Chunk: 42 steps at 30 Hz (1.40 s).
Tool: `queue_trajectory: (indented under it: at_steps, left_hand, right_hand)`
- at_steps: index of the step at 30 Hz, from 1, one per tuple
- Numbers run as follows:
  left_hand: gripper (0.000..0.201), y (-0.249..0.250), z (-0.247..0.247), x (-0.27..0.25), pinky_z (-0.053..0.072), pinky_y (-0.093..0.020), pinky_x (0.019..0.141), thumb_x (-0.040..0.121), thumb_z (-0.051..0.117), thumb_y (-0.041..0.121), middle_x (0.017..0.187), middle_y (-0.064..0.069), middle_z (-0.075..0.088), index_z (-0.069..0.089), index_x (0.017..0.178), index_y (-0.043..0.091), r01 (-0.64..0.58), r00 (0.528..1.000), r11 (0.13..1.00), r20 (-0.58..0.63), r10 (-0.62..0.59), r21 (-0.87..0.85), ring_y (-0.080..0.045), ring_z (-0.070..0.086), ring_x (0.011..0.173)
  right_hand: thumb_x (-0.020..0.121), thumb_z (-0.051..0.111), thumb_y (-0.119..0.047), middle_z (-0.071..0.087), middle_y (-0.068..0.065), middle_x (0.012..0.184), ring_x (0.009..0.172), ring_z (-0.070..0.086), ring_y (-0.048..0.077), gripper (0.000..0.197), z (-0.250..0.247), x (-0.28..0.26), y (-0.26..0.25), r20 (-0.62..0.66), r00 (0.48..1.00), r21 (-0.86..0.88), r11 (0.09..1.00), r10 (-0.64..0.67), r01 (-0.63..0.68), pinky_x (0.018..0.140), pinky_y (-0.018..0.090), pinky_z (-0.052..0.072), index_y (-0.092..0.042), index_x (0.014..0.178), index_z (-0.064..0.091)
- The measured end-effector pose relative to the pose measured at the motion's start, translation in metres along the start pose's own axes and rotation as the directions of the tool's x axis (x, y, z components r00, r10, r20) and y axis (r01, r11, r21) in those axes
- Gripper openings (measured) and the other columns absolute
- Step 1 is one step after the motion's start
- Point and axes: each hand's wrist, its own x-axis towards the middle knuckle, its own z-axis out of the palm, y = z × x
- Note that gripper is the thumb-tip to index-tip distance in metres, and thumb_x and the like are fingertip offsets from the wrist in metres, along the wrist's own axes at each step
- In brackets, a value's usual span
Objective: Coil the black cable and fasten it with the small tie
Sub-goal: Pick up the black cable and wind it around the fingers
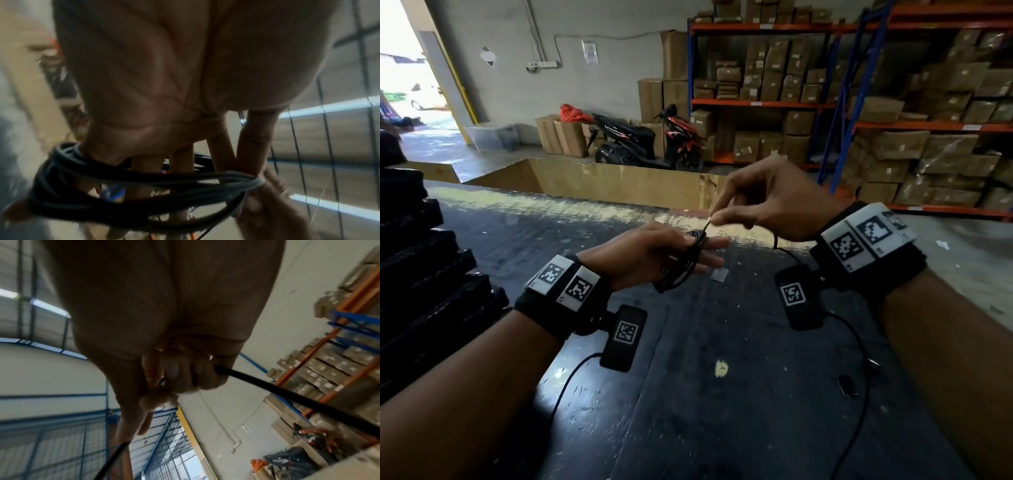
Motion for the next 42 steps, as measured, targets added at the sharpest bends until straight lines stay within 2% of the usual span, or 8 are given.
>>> queue_trajectory:
  at_steps: [2, 5, 9, 17, 23, 29, 31, 42]
  left_hand:
    - [0.059, -0.001, 0.003, -0.006, 0.053, -0.046, 0.101, 0.090, 0.065, 0.028, 0.145, -0.022, 0.059, 0.056, 0.144, 0.007, 0.027, 0.987, 0.991, 0.160, -0.005, -0.131, -0.033, 0.058, 0.135]
    - [0.054, 0.002, 0.011, -0.011, 0.010, -0.077, 0.113, 0.092, 0.062, 0.033, 0.157, -0.031, 0.037, 0.057, 0.144, 0.018, 0.014, 0.937, 0.953, 0.336, 0.092, -0.302, -0.051, 0.028, 0.150]
    - [0.049, 0.016, 0.027, -0.009, -0.011, -0.084, 0.107, 0.099, 0.049, 0.029, 0.161, -0.030, 0.020, 0.051, 0.147, 0.018, -0.082, 0.858, 0.854, 0.400, 0.323, -0.514, -0.060, 0.009, 0.150]
    - [0.051, 0.046, 0.007, 0.001, 0.016, -0.086, 0.105, 0.103, 0.026, 0.038, 0.164, -0.025, 0.033, 0.045, 0.149, 0.029, -0.388, 0.892, 0.794, 0.027, 0.452, -0.468, -0.051, 0.031, 0.149]
    - [0.051, 0.029, -0.021, 0.002, 0.026, -0.062, 0.119, 0.096, 0.039, 0.033, 0.147, -0.009, 0.061, 0.055, 0.145, 0.028, -0.239, 0.953, 0.970, -0.200, 0.228, -0.035, -0.028, 0.054, 0.140]
    - [0.040, -0.009, -0.011, 0.001, 0.037, -0.058, 0.114, 0.093, 0.056, 0.027, 0.136, -0.010, 0.070, 0.071, 0.126, 0.008, -0.060, 0.985, 0.996, -0.160, 0.070, 0.065, -0.033, 0.058, 0.135]
    - [0.036, -0.020, -0.002, 0.002, 0.029, -0.066, 0.118, 0.093, 0.058, 0.026, 0.133, -0.012, 0.071, 0.076, 0.119, 0.008, -0.010, 0.994, 0.995, -0.111, 0.022, 0.103, -0.041, 0.055, 0.136]
    - [0.054, 0.001, 0.040, -0.016, 0.057, -0.022, 0.084, 0.095, 0.036, 0.007, 0.124, -0.008, 0.076, 0.042, 0.141, -0.022, -0.091, 0.978, 0.988, 0.178, 0.112, -0.124, -0.025, 0.070, 0.119]
  right_hand:
    - [0.084, 0.081, -0.015, 0.072, 0.032, 0.081, 0.062, 0.062, 0.033, 0.017, -0.004, -0.001, 0.008, -0.076, 0.996, 0.099, 0.994, -0.039, 0.046, 0.060, 0.040, 0.054, 0.001, 0.090, 0.077]
    - [0.089, 0.073, -0.007, 0.067, 0.036, 0.078, 0.058, 0.056, 0.024, 0.017, 0.006, -0.002, 0.022, -0.129, 0.991, 0.277, 0.959, -0.022, 0.057, 0.052, 0.029, 0.045, 0.009, 0.094, 0.075]
    - [0.094, 0.062, -0.002, 0.067, 0.022, 0.080, 0.064, 0.063, 0.020, 0.012, 0.036, -0.005, 0.037, -0.129, 0.990, 0.487, 0.873, 0.055, 0.014, 0.057, 0.024, 0.051, 0.006, 0.093, 0.071]
    - [0.102, 0.058, -0.023, 0.068, 0.012, 0.067, 0.045, 0.052, 0.007, 0.024, 0.097, -0.029, 0.049, 0.066, 0.972, 0.363, 0.902, 0.225, -0.234, 0.044, 0.017, 0.042, -0.013, 0.110, 0.078]
    - [0.098, 0.063, -0.011, 0.065, -0.013, 0.061, 0.051, 0.051, -0.002, 0.018, 0.071, -0.040, 0.026, 0.033, 0.969, 0.244, 0.938, 0.245, -0.245, 0.053, 0.015, 0.043, -0.007, 0.107, 0.079]
    - [0.086, 0.079, -0.024, 0.064, -0.014, 0.056, 0.052, 0.056, 0.000, 0.008, 0.027, -0.030, -0.001, -0.052, 0.994, -0.205, 0.974, 0.092, -0.101, 0.052, 0.013, 0.038, -0.022, 0.078, 0.077]
    - [0.082, 0.083, -0.025, 0.073, -0.003, 0.067, 0.060, 0.065, 0.010, 0.007, 0.018, -0.024, -0.006, -0.064, 0.997, -0.232, 0.971, 0.050, -0.064, 0.056, 0.032, 0.050, -0.020, 0.079, 0.078]
    - [0.085, 0.076, -0.004, 0.077, 0.007, 0.076, 0.064, 0.067, 0.014, 0.015, 0.021, -0.021, 0.032, -0.079, 0.997, 0.297, 0.955, 0.024, 0.001, 0.061, 0.022, 0.054, 0.008, 0.093, 0.076]
